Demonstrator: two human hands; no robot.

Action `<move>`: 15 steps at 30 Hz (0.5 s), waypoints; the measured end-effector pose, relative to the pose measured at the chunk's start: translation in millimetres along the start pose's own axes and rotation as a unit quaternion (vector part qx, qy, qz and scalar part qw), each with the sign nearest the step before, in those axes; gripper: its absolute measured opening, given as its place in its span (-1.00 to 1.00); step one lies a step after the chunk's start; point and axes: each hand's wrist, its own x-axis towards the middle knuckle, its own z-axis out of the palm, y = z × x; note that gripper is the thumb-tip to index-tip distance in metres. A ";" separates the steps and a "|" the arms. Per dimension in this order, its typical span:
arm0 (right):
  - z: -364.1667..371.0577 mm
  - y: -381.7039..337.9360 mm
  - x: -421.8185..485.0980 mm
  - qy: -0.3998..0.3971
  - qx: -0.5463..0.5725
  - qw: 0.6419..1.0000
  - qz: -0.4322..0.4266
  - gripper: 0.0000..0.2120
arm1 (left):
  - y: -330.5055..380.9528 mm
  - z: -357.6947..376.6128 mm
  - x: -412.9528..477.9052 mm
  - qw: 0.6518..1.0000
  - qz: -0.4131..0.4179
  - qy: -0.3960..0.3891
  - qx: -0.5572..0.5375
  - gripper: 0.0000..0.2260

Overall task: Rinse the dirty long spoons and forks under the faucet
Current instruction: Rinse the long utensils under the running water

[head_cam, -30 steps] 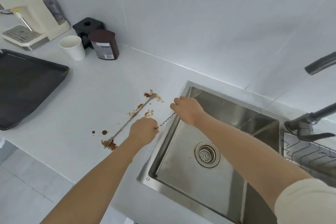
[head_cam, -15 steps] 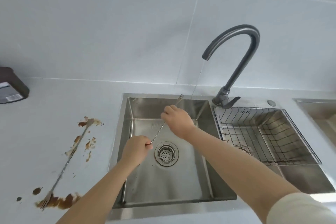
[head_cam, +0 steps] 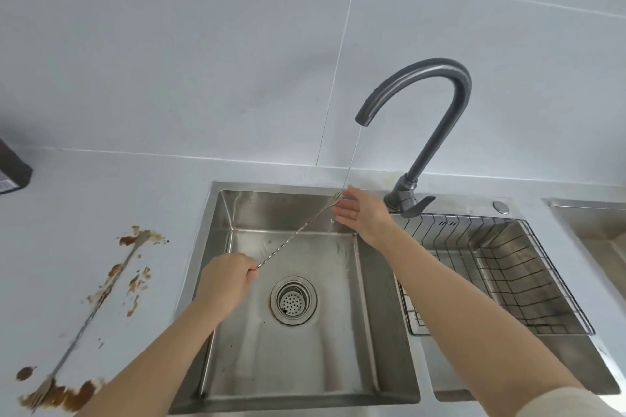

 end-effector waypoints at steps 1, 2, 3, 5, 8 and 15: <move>0.1 0.6 5.0 -0.012 0.018 1.000 0.004 -0.76 | 0.0 -1.7 2.2 1.000 0.000 0.000 0.009 -0.63; 0.1 1.0 8.8 -0.022 0.032 0.999 0.004 -0.78 | 0.8 -3.7 4.0 1.000 0.000 -0.003 0.021 -0.63; 0.4 1.5 13.0 -0.030 0.045 0.999 0.003 -0.78 | 2.7 -6.3 5.4 0.999 0.003 -0.008 0.033 -0.62; -0.7 0.4 21.7 -0.046 0.067 0.997 0.002 -0.76 | 9.4 -10.1 11.1 0.999 0.006 -0.010 0.052 -0.58; -2.7 -0.5 34.1 -0.058 0.059 0.996 -0.010 -0.77 | 15.4 -15.1 18.5 0.997 -0.004 -0.005 0.076 -0.55; -4.3 -9.1 51.8 -0.067 0.046 0.996 -0.024 -0.78 | 22.2 -30.8 35.0 0.994 -0.011 0.005 0.104 -0.75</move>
